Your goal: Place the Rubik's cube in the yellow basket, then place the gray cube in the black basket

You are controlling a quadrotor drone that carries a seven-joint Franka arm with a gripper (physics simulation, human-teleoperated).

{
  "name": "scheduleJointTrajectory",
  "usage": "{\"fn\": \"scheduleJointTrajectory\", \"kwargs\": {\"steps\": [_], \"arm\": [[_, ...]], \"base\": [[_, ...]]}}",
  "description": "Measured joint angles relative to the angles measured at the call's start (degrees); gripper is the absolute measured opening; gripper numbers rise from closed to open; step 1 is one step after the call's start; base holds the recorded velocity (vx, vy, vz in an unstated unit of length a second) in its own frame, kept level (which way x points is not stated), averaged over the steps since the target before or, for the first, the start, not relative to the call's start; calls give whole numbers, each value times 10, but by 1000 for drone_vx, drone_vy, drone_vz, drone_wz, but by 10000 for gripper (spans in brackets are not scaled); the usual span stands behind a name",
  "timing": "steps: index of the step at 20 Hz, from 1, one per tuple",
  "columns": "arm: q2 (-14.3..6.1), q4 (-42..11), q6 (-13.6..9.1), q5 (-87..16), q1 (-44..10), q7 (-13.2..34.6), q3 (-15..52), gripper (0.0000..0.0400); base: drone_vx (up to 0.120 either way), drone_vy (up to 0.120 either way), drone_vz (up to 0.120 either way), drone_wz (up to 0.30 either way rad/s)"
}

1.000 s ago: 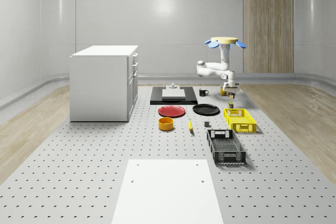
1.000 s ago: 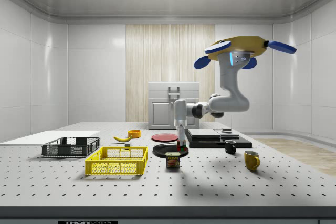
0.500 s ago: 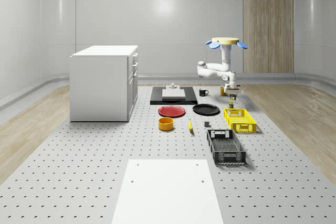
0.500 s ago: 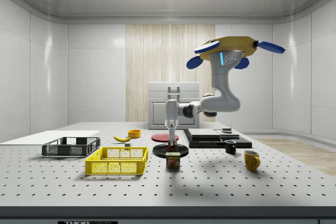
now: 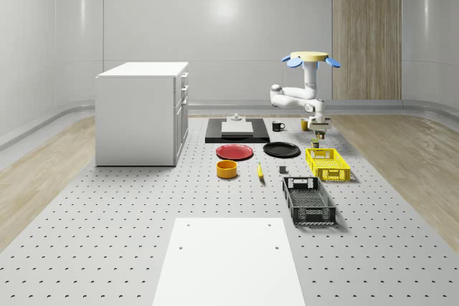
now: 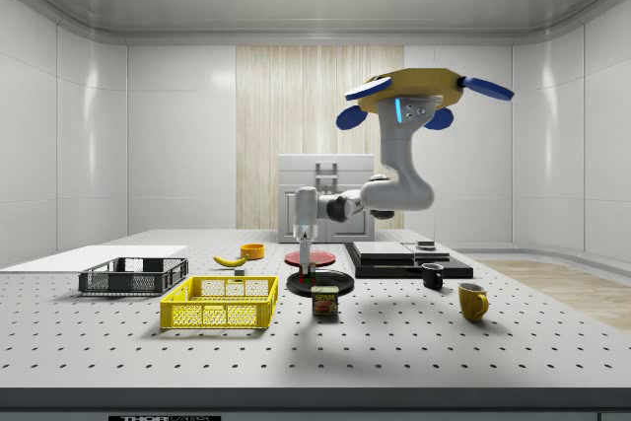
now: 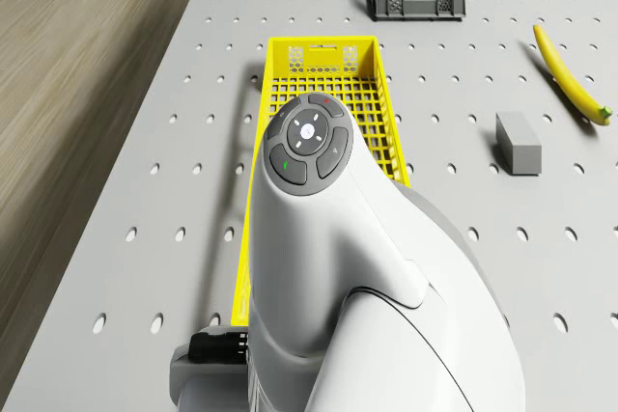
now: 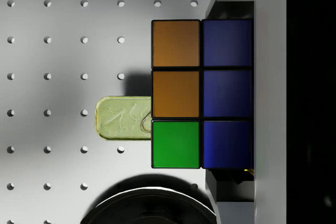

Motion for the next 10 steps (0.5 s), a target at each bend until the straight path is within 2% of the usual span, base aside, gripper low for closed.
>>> {"fn": "scheduleJointTrajectory", "kwargs": {"steps": [10], "arm": [[-5, 0, 5, 2, -1, 1, 0, 325]], "base": [[120, 0, 0, 0]]}}
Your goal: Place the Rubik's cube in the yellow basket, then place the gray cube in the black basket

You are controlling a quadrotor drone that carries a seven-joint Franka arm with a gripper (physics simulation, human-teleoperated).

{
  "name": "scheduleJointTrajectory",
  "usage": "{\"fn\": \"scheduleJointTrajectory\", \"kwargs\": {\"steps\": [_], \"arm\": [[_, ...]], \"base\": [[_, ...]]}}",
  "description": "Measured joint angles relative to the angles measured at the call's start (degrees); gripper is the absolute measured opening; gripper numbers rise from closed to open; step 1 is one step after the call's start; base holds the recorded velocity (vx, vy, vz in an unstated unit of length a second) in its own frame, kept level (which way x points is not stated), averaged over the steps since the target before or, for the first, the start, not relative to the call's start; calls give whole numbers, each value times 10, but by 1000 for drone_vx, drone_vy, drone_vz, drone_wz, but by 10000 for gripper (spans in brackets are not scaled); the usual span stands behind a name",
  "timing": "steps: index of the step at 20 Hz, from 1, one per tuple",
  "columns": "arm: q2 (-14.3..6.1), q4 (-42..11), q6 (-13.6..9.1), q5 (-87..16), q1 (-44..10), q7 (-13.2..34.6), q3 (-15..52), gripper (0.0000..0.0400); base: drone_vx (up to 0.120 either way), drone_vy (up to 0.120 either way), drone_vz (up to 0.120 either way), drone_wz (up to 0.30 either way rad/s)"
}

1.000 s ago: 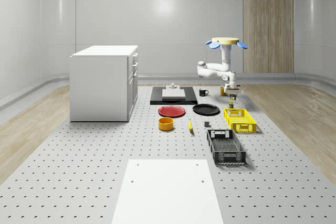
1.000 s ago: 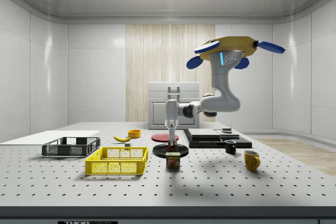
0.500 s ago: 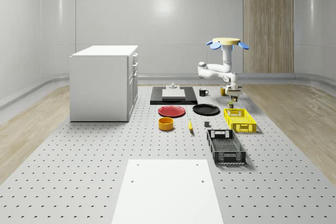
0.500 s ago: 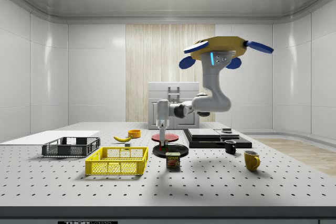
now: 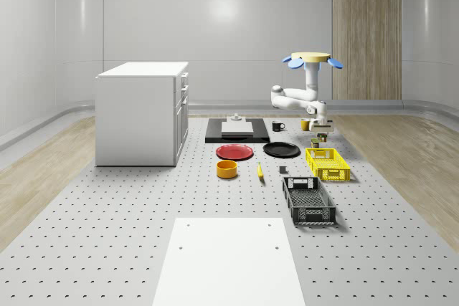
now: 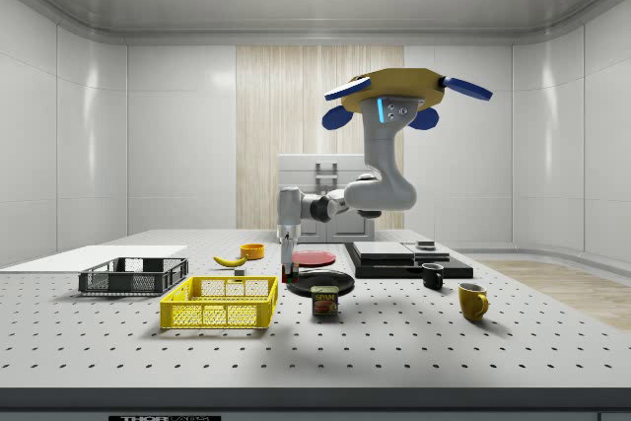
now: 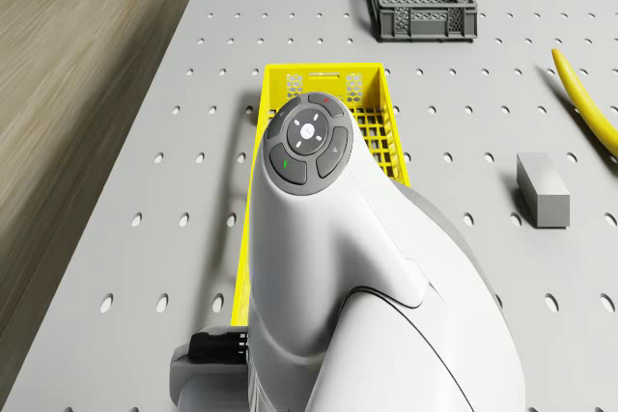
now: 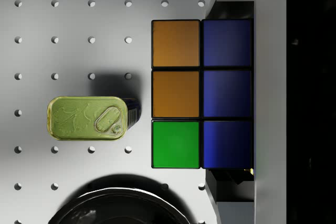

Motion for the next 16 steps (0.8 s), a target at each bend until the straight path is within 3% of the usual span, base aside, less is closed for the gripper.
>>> {"fn": "scheduleJointTrajectory", "kwargs": {"steps": [14, 16], "arm": [[-6, 0, 5, 2, -1, 1, 0, 325], [-6, 0, 6, 3, -1, 1, 1, 325]], "base": [[120, 0, 0, 0], [120, -80, 0, 0]]}}
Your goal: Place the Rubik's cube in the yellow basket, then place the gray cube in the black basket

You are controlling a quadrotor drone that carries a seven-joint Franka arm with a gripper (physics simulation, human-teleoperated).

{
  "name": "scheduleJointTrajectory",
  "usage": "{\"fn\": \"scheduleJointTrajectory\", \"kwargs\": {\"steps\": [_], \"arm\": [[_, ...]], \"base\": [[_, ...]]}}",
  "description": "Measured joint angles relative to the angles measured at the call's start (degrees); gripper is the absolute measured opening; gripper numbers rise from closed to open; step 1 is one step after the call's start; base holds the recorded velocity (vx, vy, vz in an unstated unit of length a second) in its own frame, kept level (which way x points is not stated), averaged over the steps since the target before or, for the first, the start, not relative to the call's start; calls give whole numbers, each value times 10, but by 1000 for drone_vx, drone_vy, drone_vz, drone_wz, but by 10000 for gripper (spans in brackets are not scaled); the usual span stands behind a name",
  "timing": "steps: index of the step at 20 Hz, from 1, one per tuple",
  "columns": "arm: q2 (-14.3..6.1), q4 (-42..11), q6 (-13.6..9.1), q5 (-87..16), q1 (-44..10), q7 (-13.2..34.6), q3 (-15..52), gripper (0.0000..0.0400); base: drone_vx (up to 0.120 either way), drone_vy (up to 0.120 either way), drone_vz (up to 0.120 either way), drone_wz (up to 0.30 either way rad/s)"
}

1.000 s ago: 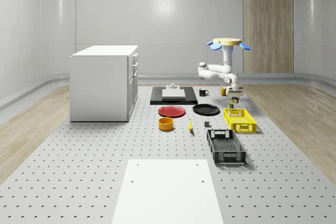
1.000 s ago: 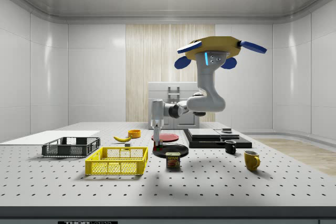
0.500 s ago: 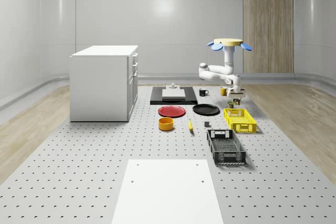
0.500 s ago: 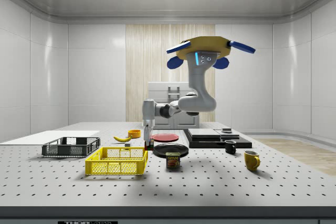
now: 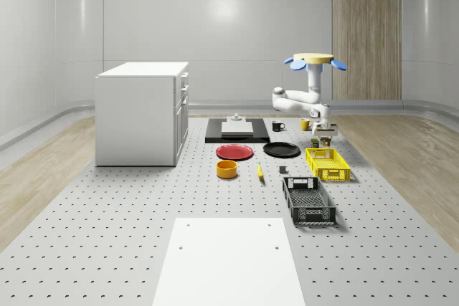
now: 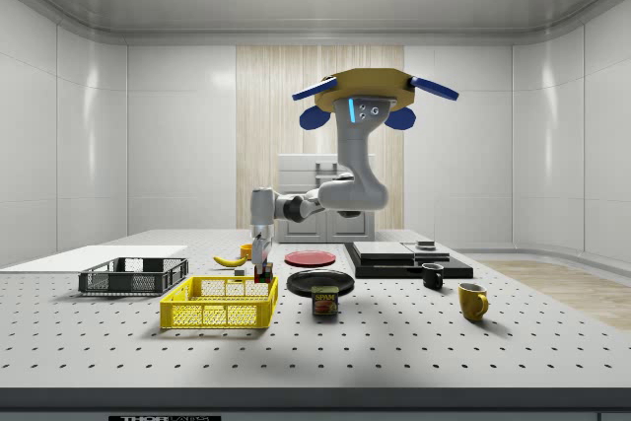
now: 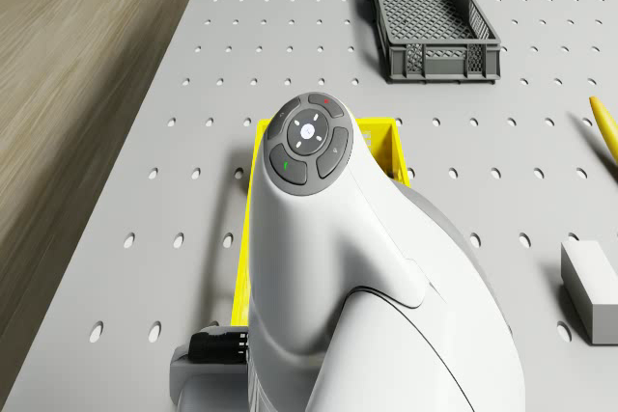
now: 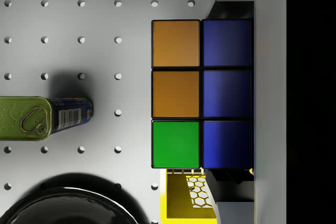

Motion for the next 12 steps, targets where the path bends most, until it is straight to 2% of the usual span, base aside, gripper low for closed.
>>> {"fn": "scheduleJointTrajectory", "kwargs": {"steps": [5, 10, 12], "arm": [[-2, 0, 1, 1, 0, 0, 0, 325], [-3, 0, 3, 1, -1, 0, 0, 325], [-4, 0, 3, 1, -1, 0, 0, 325]], "base": [[120, -120, 0, 0], [120, -8, 0, 0], [40, 0, 0, 0]]}}
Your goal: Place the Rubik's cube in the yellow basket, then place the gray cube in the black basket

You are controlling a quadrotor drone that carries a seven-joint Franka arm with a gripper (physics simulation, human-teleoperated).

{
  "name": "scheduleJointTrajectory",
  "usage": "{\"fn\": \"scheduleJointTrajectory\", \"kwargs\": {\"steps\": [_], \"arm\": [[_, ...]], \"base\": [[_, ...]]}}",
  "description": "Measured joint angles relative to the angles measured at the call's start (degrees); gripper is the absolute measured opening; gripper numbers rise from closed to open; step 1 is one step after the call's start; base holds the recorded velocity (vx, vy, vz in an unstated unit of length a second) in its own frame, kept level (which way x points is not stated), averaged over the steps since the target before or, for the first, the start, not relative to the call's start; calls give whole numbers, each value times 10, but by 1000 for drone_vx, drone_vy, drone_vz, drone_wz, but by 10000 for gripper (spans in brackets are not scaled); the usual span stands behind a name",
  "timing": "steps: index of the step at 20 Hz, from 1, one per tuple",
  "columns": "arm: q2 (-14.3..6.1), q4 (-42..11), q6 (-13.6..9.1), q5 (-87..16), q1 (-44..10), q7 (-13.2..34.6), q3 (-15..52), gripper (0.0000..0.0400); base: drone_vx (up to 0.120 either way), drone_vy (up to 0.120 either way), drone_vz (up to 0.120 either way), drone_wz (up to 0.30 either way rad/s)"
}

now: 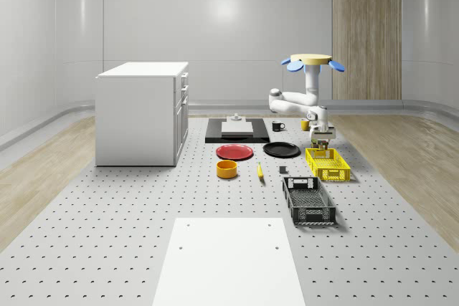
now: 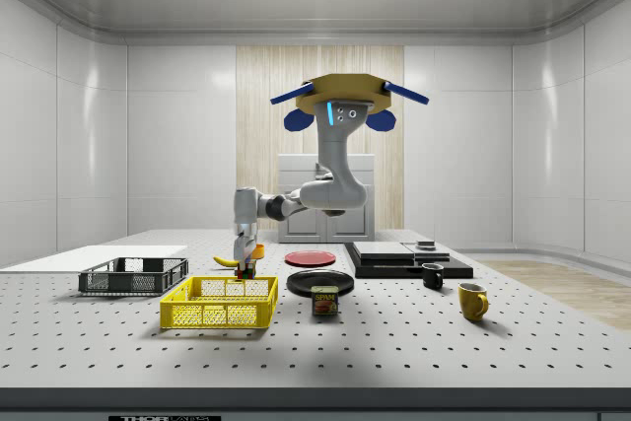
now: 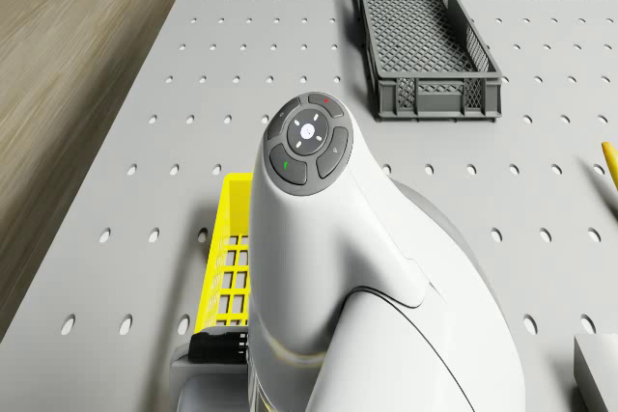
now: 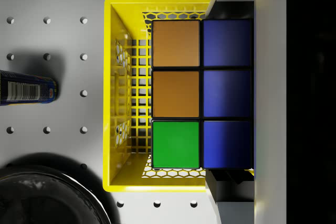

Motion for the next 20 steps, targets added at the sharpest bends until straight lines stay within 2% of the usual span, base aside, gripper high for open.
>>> {"fn": "scheduleJointTrajectory", "kwargs": {"steps": [5, 10, 20], "arm": [[-1, 3, 7, -16, -2, 0, -17, 325], [-2, 7, 14, -33, -5, 1, -35, 325], [2, 25, 38, -94, -18, 2, -101, 325]], "base": [[0, 0, -8, 0], [0, 0, -112, 0], [0, 0, 0, 0]]}}
